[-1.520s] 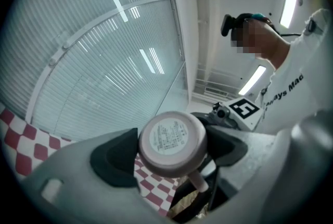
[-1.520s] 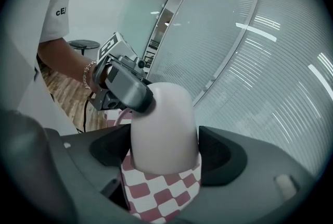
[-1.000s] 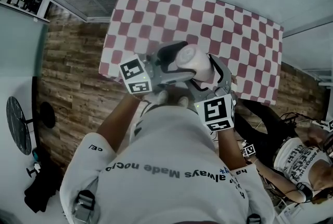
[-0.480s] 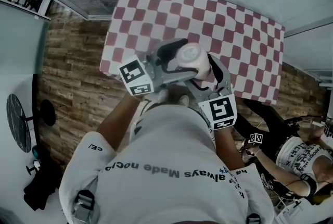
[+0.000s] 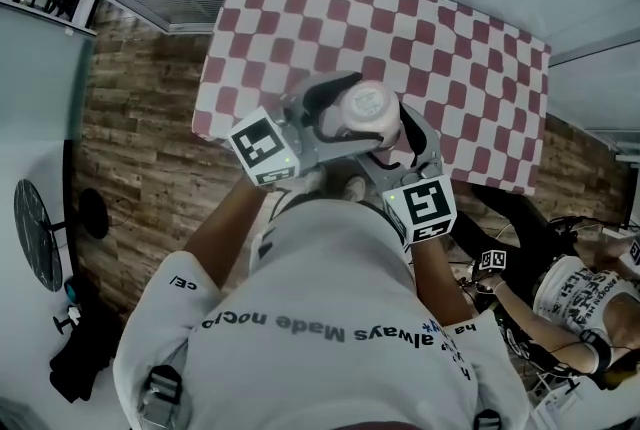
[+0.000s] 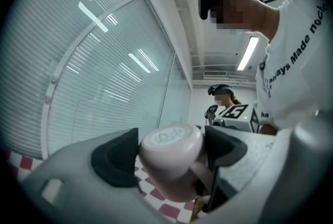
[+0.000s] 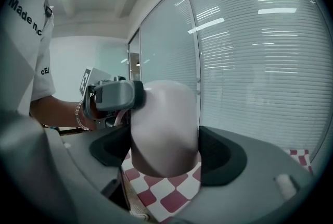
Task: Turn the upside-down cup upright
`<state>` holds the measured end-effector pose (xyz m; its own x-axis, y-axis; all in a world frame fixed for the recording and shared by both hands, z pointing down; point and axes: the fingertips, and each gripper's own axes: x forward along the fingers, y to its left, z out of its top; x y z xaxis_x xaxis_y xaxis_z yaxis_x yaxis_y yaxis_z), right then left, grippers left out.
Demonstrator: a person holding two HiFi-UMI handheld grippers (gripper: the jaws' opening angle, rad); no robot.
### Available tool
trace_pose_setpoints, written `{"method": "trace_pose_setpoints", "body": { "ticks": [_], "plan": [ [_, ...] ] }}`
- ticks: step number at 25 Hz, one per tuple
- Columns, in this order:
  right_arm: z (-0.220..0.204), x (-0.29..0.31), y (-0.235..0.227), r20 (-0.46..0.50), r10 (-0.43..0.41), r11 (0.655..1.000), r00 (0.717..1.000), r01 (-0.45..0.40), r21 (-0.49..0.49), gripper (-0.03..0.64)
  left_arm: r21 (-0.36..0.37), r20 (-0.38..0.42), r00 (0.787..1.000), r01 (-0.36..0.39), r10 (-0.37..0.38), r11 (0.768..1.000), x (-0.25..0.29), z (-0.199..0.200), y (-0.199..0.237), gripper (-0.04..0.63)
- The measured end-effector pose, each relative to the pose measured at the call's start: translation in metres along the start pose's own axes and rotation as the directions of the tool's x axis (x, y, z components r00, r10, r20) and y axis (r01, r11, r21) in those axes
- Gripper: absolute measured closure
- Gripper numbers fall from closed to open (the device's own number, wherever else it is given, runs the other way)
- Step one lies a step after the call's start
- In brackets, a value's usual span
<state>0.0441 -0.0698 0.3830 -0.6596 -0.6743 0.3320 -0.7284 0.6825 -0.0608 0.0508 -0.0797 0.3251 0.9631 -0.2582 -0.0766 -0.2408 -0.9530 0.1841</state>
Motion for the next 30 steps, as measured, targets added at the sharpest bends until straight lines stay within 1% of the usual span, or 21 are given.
{"method": "trace_pose_setpoints", "body": {
  "ticks": [5, 10, 14, 20, 24, 30],
  "plan": [
    [-0.015, 0.008, -0.001, -0.028, 0.015, 1.0, 1.0, -0.014, 0.019, 0.219, 0.063, -0.061, 0.998, 0.023, -0.019, 0.998, 0.002, -0.014, 0.0, 0.192],
    [-0.042, 0.014, -0.013, -0.062, 0.024, 0.999, 0.998, -0.021, 0.038, 0.219, 0.072, -0.094, 0.995, 0.035, -0.028, 0.997, 0.014, -0.038, 0.005, 0.192],
    [-0.055, 0.023, -0.017, -0.088, 0.017, 0.999, 0.996, -0.014, 0.031, 0.219, 0.077, -0.11, 0.993, 0.048, -0.04, 0.996, 0.013, -0.054, 0.012, 0.192],
    [-0.086, 0.035, -0.028, -0.121, 0.016, 0.999, 0.993, -0.011, 0.038, 0.219, 0.099, -0.163, 0.986, 0.059, -0.042, 0.993, 0.02, -0.086, 0.023, 0.192],
    [-0.109, 0.045, -0.035, -0.143, 0.016, 0.999, 0.99, -0.011, 0.039, 0.219, 0.162, -0.238, 0.97, 0.08, -0.039, 0.984, 0.024, -0.115, 0.029, 0.192],
    [-0.15, 0.06, -0.043, -0.189, 0.027, 0.998, 0.982, -0.016, 0.06, 0.221, 0.188, -0.318, 0.948, 0.088, -0.024, 0.978, 0.029, -0.157, 0.039, 0.192]
  ]
}}
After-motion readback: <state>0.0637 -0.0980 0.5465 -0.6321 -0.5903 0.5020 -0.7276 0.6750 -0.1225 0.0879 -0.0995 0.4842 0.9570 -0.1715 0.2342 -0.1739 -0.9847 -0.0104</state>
